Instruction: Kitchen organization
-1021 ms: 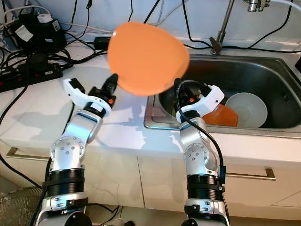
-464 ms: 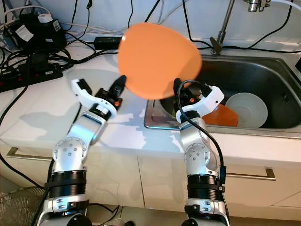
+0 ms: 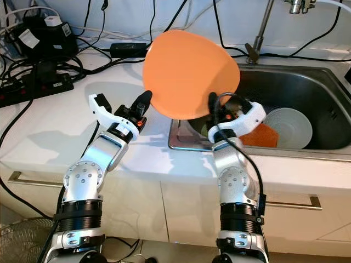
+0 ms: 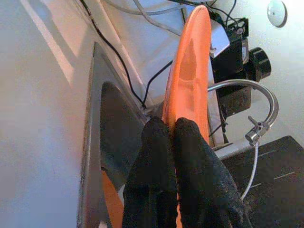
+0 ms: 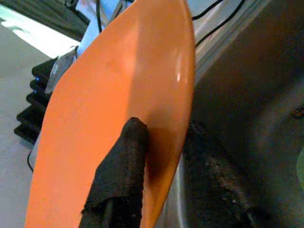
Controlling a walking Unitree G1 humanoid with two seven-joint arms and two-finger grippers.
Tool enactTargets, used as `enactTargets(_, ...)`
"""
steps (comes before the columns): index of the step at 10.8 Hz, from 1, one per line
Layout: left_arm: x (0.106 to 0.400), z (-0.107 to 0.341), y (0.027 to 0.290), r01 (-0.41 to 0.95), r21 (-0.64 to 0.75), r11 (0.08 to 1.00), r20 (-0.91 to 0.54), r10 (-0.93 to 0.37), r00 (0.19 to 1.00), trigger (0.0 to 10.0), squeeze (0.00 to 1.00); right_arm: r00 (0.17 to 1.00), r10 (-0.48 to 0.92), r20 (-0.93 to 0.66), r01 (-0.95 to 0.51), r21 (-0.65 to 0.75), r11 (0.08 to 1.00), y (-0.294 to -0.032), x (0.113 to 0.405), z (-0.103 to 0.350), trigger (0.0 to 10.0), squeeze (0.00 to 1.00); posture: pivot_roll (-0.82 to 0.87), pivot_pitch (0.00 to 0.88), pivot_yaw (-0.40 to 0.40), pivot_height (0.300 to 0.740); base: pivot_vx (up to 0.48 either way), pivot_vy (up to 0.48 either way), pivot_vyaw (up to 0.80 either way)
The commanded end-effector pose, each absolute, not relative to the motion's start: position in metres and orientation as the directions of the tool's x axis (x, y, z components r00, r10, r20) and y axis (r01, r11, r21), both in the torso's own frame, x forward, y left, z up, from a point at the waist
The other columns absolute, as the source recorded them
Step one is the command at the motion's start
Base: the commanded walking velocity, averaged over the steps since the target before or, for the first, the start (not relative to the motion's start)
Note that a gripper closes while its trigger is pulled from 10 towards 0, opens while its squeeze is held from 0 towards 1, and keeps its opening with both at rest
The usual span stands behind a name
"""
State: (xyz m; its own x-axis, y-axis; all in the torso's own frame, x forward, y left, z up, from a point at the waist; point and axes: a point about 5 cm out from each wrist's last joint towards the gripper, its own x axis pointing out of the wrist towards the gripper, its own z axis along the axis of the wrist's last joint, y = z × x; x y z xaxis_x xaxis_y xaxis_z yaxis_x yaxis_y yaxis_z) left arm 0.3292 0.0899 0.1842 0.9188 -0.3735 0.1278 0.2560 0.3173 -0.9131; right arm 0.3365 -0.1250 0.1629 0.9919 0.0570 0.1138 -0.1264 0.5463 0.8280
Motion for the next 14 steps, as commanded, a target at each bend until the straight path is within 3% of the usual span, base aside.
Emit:
enactTargets(1, 0.326, 0.196, 0.077, 0.316, -0.912, 0.262, 0.194, -0.402, 0.895, 10.0, 0.00, 0.990, 0.061, 0.129, -0.142, 0.882, 0.450, -0.110, 0.339, 0.171, 0.0, 0.00, 0.08, 0.000, 0.063, 0.740, 0.000, 0.000, 0.00)
enactTargets(4, 0.326, 0.194, 0.077, 0.309, -0.909, 0.278, 0.180, -0.407, 0.896, 10.0, 0.00, 0.990, 0.043, 0.134, -0.140, 0.922, 0.361, -0.113, 0.338, 0.172, 0.0, 0.00, 0.08, 0.000, 0.064, 0.740, 0.000, 0.000, 0.00)
enactTargets(8, 0.325, 0.183, 0.071, 0.302, -0.872, 0.384, 0.110, -0.448, 0.887, 10.0, 0.00, 0.988, 0.040, 0.151, -0.156, 0.941, 0.302, -0.116, 0.338, 0.175, 0.0, 0.00, 0.08, 0.000, 0.059, 0.740, 0.000, 0.000, 0.00)
enactTargets(9, 0.324, 0.182, 0.068, 0.320, -0.842, 0.435, 0.099, -0.459, 0.883, 10.0, 0.62, 0.988, 0.038, 0.153, -0.157, 0.943, 0.295, -0.117, 0.338, 0.175, 0.0, 0.00, 0.08, 0.000, 0.060, 0.740, 0.000, 0.000, 0.00)
enactTargets(10, 0.323, 0.182, 0.066, 0.348, -0.819, 0.456, 0.104, -0.478, 0.872, 10.0, 1.00, 0.988, 0.034, 0.151, -0.154, 0.946, 0.286, -0.118, 0.338, 0.175, 0.0, 0.00, 0.08, 0.000, 0.061, 0.740, 0.000, 0.000, 0.00)
enactTargets(14, 0.317, 0.173, 0.058, 0.389, -0.722, 0.572, 0.027, -0.538, 0.842, 10.0, 1.00, 0.991, -0.049, 0.127, -0.116, 0.975, 0.188, -0.131, 0.343, 0.177, 0.0, 0.00, 0.08, 0.000, 0.061, 0.740, 0.000, 0.000, 0.00)
